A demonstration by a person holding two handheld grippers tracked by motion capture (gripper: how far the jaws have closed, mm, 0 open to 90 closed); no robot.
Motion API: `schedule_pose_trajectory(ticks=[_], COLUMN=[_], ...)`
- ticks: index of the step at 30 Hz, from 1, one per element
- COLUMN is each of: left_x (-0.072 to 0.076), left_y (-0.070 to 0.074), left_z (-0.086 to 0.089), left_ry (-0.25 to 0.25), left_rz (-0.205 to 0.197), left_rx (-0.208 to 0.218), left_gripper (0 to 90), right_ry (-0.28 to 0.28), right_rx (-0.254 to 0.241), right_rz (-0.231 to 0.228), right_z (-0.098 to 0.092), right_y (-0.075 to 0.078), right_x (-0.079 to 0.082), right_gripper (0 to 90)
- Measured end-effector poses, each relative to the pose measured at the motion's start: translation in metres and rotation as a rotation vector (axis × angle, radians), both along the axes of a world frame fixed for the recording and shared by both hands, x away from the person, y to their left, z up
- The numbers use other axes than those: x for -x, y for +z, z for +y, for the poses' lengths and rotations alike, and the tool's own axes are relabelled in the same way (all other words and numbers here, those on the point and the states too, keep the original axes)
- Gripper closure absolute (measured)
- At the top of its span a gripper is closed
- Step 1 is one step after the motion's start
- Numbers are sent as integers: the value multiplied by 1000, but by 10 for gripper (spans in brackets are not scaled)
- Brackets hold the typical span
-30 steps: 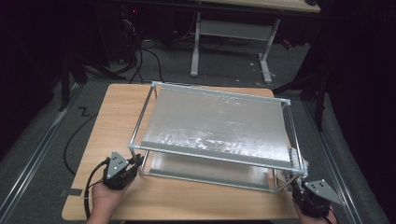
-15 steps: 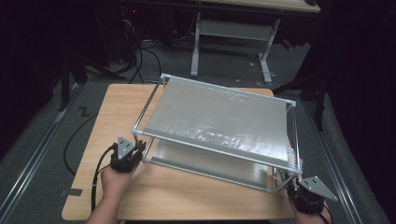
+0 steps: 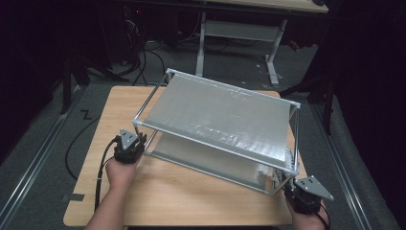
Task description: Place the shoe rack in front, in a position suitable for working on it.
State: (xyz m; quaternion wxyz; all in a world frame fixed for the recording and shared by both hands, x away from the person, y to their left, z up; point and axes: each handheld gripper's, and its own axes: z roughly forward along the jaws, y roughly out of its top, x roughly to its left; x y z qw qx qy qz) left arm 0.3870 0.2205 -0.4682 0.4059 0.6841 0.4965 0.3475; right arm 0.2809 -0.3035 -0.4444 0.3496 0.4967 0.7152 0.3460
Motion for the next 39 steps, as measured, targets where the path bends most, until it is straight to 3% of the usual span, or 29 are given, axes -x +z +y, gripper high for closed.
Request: schedule_pose_trajectory(ticks=[1, 4, 7, 9, 12, 19, 23, 24, 27, 29, 31, 37, 39], left_x=[1, 10, 30, 48, 82, 114, 118, 120, 127, 129, 134, 145, 148], left_y=[1, 3, 3, 2, 4, 4, -3, -4, -3, -3, -4, -1, 0], left_z=[1, 7, 10, 9, 4, -9, -12, -13, -15, -16, -15, -10, -9], left_ry=[5, 16, 11, -10, -50, -101, -121, -131, -144, -153, -174, -158, -152], left_rz=[0, 8, -5, 10, 20, 11, 33, 38, 13, 12, 15, 1, -10], left_rx=[-11, 10, 6, 14, -17, -9, 23, 51, 47, 36, 35, 49, 49], left_gripper=[644, 577, 517, 509, 506, 455, 414, 410, 412, 419, 422, 415, 408], right_ry=[6, 13, 21, 26, 62, 127, 167, 178, 211, 226, 262, 325, 373], right_rx=[-2, -1, 1, 1, 11, 15, 27, 25, 35, 37, 37, 41, 37], right_rz=[2, 9, 14, 16, 26, 19, 24, 25, 30, 33, 36, 37, 43], right_z=[1, 3, 5, 6, 16, 37, 54, 59, 74, 79, 96, 126, 142], right_y=[-1, -3, -4, -4, -7, -7, -8, -9, -10, -10, -11, -12, -12], right_x=[-1, -4, -6, -7, -10, -17, -22, -23, -27, -28, -31, -36, -37], right_gripper=[767, 767, 767, 768, 767, 767, 767, 767, 768, 768, 768, 767, 767])
